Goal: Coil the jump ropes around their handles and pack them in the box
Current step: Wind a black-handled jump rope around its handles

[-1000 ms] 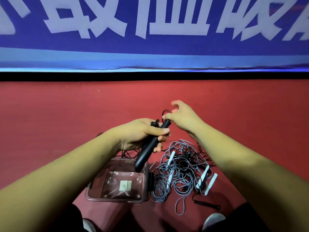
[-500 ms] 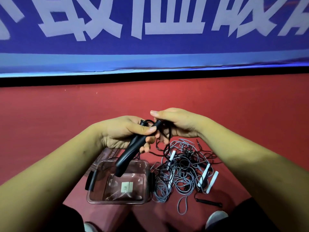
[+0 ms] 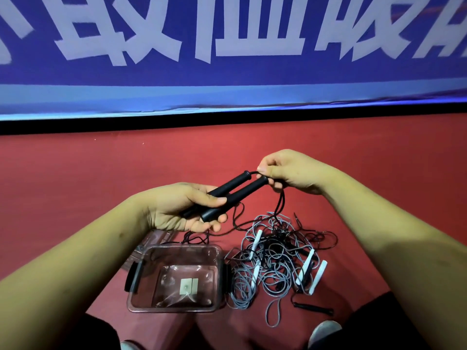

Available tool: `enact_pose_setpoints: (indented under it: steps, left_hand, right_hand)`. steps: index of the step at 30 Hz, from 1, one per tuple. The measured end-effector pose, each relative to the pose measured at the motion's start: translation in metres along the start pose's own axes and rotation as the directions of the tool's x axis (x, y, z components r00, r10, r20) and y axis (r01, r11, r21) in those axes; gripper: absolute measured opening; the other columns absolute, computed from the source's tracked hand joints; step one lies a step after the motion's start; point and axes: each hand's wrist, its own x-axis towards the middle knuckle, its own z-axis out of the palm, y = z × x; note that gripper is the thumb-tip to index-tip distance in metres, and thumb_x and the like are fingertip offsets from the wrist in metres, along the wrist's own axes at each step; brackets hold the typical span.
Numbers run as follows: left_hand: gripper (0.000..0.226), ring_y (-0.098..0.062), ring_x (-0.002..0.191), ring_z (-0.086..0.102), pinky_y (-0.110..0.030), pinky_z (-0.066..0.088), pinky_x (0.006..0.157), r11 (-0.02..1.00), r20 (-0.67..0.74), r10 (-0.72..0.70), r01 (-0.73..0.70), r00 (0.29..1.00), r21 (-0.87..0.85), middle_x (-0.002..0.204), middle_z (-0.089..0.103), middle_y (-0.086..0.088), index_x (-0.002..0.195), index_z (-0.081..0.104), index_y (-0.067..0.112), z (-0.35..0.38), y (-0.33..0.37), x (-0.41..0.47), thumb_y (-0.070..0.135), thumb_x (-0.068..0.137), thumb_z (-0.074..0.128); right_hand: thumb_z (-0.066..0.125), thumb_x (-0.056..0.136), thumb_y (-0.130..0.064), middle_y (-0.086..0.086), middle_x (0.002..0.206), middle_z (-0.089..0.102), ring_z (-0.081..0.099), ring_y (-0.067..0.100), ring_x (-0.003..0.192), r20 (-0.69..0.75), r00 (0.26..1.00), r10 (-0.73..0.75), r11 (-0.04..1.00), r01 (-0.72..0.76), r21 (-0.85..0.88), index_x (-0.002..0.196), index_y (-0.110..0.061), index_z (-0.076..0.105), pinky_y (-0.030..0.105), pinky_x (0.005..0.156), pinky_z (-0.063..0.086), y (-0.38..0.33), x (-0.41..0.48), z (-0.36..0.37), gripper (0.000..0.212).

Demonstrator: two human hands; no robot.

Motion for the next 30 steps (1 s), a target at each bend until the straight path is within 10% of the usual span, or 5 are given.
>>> enact_pose_setpoints:
  steps: [23, 30]
  left_hand:
    - [0.027, -0.01, 0.05, 0.037, -0.019, 0.024, 0.044, 1.0, -0.085, 0.022, -0.021, 0.996, 0.02, 0.069, 0.044, -0.006, 0.11, 0.06, -0.001, 0.006, 0.004, -0.004, 0.005, 0.083, 0.06]
    - [0.022, -0.007, 0.047, 0.031, -0.016, 0.023, 0.04, 0.947, -0.209, 0.321, -0.314, 0.924, 0.068, 0.066, 0.04, -0.004, 0.101, 0.058, 0.002, 0.002, 0.025, -0.018, 0.004, 0.08, 0.064]
  right_hand:
    - [0.044, 0.102, -0.01, 0.0, 0.056, 0.047, 0.035, 0.014, 0.05, -0.069, 0.995, -0.073, 0.992, 0.08, 0.101, 0.08, -0.012, 0.043, 0.027, 0.049, 0.03, -0.015, 0.003, 0.013, 0.022]
    - [0.048, 0.102, -0.02, 0.005, 0.061, 0.04, 0.037, 0.017, 0.053, -0.246, 0.941, -0.234, 0.964, 0.257, 0.066, 0.081, -0.014, 0.048, 0.026, 0.054, 0.041, -0.014, 0.006, -0.007, 0.022]
